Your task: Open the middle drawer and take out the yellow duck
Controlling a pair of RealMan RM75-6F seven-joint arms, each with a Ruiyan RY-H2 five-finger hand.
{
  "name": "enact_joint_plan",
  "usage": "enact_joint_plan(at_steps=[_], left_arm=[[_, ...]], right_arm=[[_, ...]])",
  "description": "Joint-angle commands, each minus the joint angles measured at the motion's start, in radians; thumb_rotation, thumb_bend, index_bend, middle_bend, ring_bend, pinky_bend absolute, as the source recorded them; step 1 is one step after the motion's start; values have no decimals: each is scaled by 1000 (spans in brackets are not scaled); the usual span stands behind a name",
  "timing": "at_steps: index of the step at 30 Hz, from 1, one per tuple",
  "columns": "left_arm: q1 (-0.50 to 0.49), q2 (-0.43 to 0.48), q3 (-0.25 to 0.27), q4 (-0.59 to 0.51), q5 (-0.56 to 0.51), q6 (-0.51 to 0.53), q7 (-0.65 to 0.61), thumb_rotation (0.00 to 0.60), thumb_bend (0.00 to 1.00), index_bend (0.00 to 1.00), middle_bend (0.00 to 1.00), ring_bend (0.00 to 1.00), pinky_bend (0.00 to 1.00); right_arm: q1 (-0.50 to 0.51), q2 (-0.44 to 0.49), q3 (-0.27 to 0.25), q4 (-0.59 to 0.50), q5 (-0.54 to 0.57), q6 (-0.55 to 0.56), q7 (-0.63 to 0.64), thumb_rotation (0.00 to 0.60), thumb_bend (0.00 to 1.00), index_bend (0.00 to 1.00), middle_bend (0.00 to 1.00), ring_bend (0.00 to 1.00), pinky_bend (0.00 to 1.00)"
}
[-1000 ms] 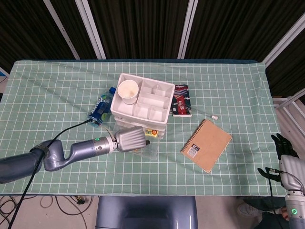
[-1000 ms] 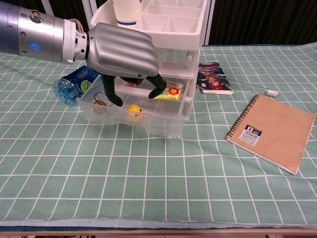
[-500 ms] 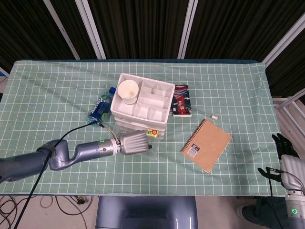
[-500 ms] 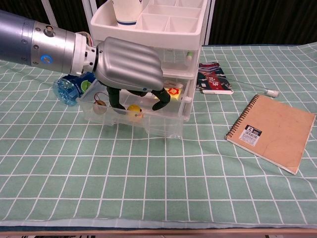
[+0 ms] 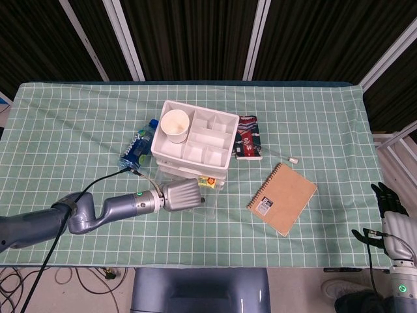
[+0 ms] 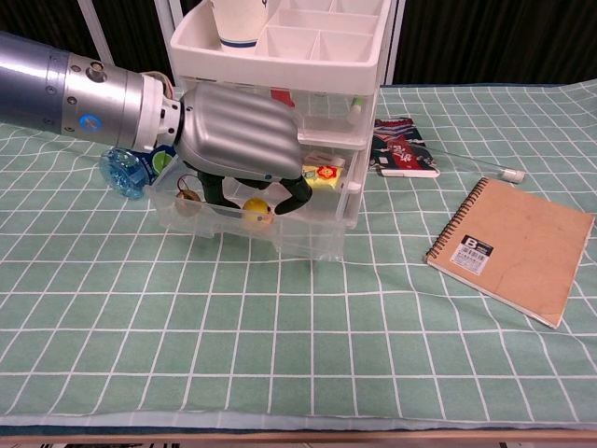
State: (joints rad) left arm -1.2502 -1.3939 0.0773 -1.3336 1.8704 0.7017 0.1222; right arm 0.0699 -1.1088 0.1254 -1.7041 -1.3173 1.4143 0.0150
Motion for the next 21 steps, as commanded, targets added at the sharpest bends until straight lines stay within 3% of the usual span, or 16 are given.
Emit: enact_joint_plan(at_steps=[1,6,21], left_arm=[[2,-3,1,-2,-5,1,2,600,286,505,1000,1000,1000],[4,-5,2,-4,-8,10,8,600,306,557,1000,1000,1000],[18,56,-49,-49,-50,69,46,600,313,561,1000,1000,1000]], right_arm=[[0,0,0,0,0,-1,1,600,48,0,0,0,227],[0,1,-1,-2,-1,-2,3,600,48,0,0,0,227],[1,4,-2,-3,-3,-5,7,600,48,0,0,0,227]])
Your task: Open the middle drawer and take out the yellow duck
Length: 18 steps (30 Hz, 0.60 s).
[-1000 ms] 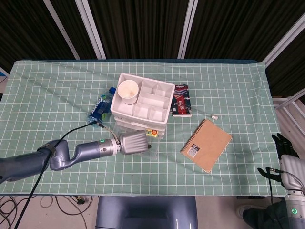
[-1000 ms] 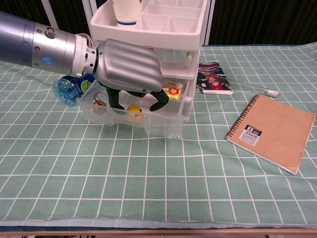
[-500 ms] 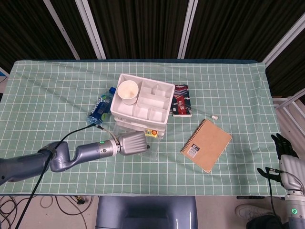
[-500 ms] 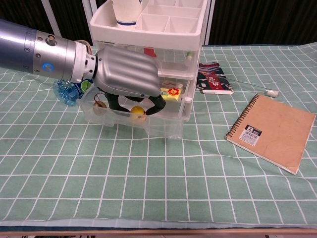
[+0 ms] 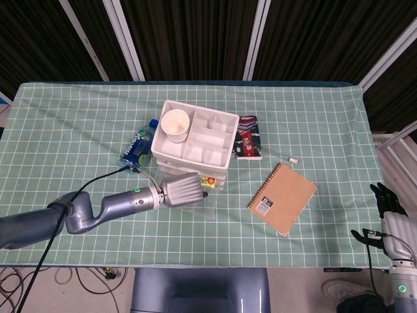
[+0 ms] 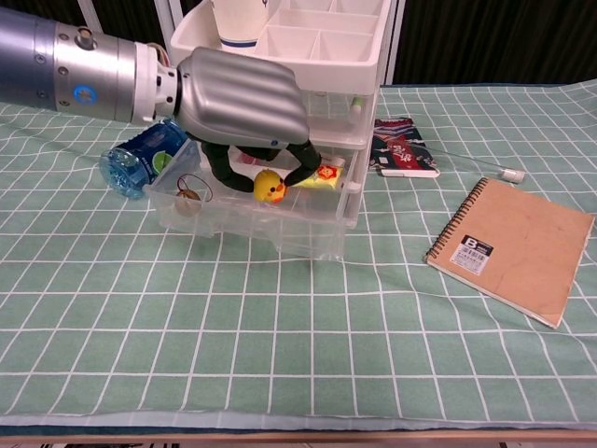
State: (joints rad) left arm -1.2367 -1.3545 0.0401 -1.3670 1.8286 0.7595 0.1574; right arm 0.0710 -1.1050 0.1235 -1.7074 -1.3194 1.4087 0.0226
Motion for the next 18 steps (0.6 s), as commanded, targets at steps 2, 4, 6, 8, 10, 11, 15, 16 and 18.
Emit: enact_joint_plan(at_steps=[2,4,6,8,10,11,15,16,18], left_arm=[[7,34,-20,-34,-15,19,21,600,313,554,1000,1000,1000],[15,66,-30,-69,-30,26,39,600,313,547,1000,1000,1000],[30,113,-41,-123,-54,28,65,600,312,546,1000,1000,1000],[46,154,-48,-172,-77,33,92,600,312,546,1000,1000,1000],[74,205,-53,-231,-104,48,126,600,312,545,1000,1000,1000],[91,228,-52,-254,-119,58,139,600,312,544,1000,1000,1000],[181,328,-31,-356,-167,117,202,600,312,545,1000,1000,1000],[200,345,-23,-372,-174,129,212,600,312,545,1000,1000,1000],[241,376,-3,-398,-181,157,225,600,312,547,1000,1000,1000]], right_arm=[[0,0,0,1,-1,0,-1,600,49,0,0,0,227],[0,0,-1,1,-1,0,-2,600,48,0,0,0,227],[0,1,-1,1,-3,1,-3,600,48,0,0,0,227],[0,1,-2,1,-3,1,-4,600,48,0,0,0,227],[-1,2,-1,0,-4,3,-4,600,48,0,0,0,227],[-1,2,-1,-1,-5,4,-4,600,48,0,0,0,227],[-2,3,-2,-2,-6,7,-6,600,48,0,0,0,227],[-2,3,-2,-2,-7,8,-7,600,48,0,0,0,227],[-3,3,-4,-3,-10,10,-9,600,48,0,0,0,227]])
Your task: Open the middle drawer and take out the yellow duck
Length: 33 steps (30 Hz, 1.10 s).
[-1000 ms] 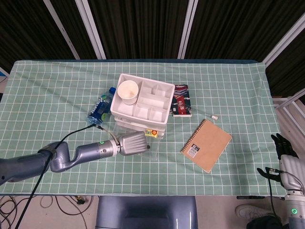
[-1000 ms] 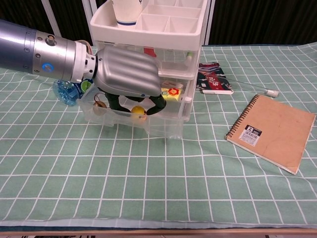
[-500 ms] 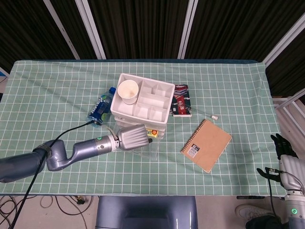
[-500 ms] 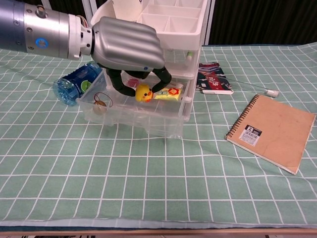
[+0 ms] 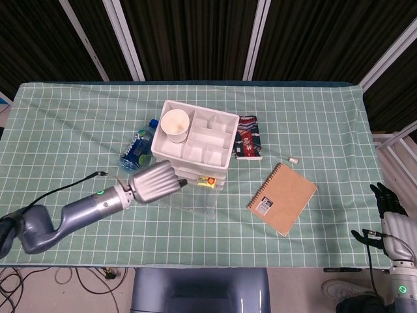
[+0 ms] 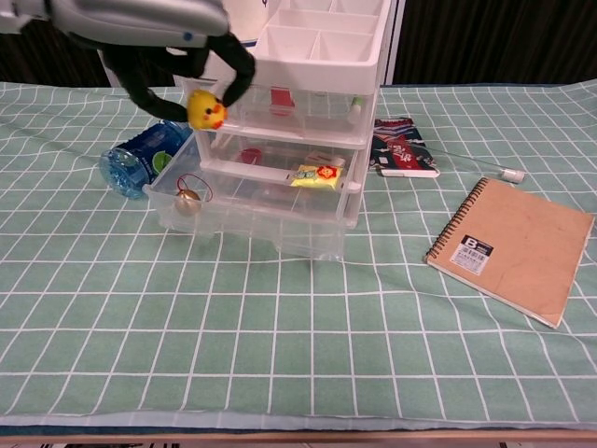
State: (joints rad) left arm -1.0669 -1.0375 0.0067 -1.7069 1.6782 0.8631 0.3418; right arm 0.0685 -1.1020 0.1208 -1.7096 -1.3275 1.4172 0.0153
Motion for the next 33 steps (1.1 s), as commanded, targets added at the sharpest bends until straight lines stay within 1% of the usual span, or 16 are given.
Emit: enact_joint_plan(at_steps=[1,4,7,10,13,18,19,22,26,33], left_arm=[[91,73,41,-67,-29,67,45,600,312,547,1000,1000,1000],[159,108,83,-72,-22,109,52,600,314,548,1000,1000,1000],[215,117,116,-50,-24,134,43,600,316,545,1000,1000,1000],[265,103,139,-11,-42,146,37,600,315,544,1000,1000,1000],[308,66,145,32,-81,151,42,600,315,540,1000,1000,1000],[381,-45,118,99,-220,155,83,600,316,519,1000,1000,1000],[395,-79,110,115,-256,153,105,600,316,517,1000,1000,1000],[417,-155,95,157,-321,150,172,600,316,515,1000,1000,1000],[429,-238,73,202,-374,154,251,600,316,517,1000,1000,1000],[419,-329,32,222,-465,122,315,600,313,505,1000,1000,1000]], right_arm=[[-1,0,-2,-2,-3,3,-2,600,48,0,0,0,227],[-3,-1,-3,-6,-5,6,-7,600,48,0,0,0,227],[-5,-1,-4,-9,-6,11,-11,600,48,0,0,0,227],[-6,-2,-4,-11,-6,14,-15,600,48,0,0,0,227],[-6,-3,-5,-13,-6,14,-17,600,48,0,0,0,227],[-8,-2,-5,-16,-6,15,-16,600,47,0,0,0,227],[-8,-2,-5,-16,-6,15,-16,600,48,0,0,0,227],[-8,-1,-4,-15,-4,14,-14,600,48,0,0,0,227],[-7,0,-4,-13,-3,12,-11,600,47,0,0,0,227],[-7,1,-3,-14,-2,9,-5,600,47,0,0,0,227]])
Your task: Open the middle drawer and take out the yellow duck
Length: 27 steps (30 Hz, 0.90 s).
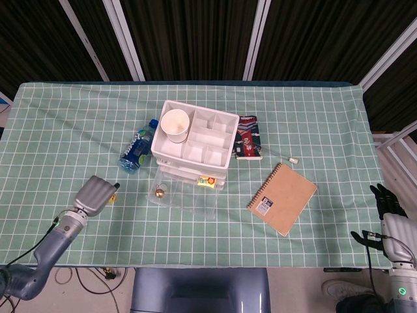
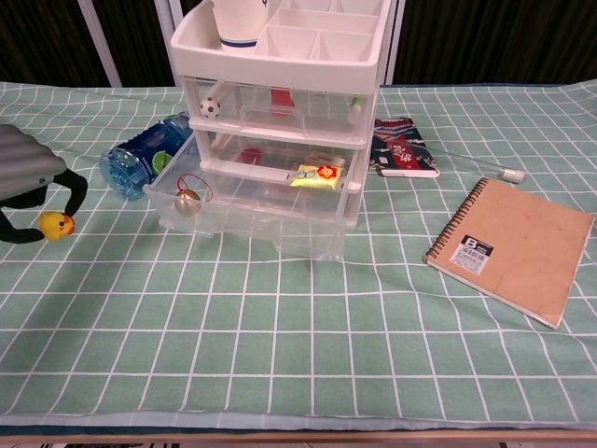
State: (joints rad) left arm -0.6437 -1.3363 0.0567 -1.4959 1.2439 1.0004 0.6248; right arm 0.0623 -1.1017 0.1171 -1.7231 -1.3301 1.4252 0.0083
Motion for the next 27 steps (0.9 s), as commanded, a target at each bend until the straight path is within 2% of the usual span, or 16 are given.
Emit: enact_joint_plan(at_steps=[1,11,15,18,23,27], left_arm=[[-7,-38,-20,12,-39,-18,47,600,309,502,1000,1000,1000],[-28,-67,-36,-15,-126,-39,163,600,245,468,1000,1000,1000],[-29,-68,-38,-27,-156,-34,190,600,128,366,1000,1000,1000],[-26,-64,-42,-36,-166,-22,193,600,88,307,1000,1000,1000],[-16,-45,-44,-52,-150,6,175,600,78,246,1000,1000,1000],[8,-19,-50,-85,-104,66,129,600,80,245,967,978,1000]], right_arm=[[-1,1,1,0,1,1,3,600,48,0,0,0,227],[0,2,2,-1,4,-3,7,600,48,0,0,0,227],[0,3,1,-2,3,-3,7,600,49,0,0,0,227],[0,3,0,-1,0,-1,4,600,49,0,0,0,227],[-1,2,0,0,-2,0,4,600,48,0,0,0,227],[-1,2,-1,0,-2,1,2,600,49,0,0,0,227]])
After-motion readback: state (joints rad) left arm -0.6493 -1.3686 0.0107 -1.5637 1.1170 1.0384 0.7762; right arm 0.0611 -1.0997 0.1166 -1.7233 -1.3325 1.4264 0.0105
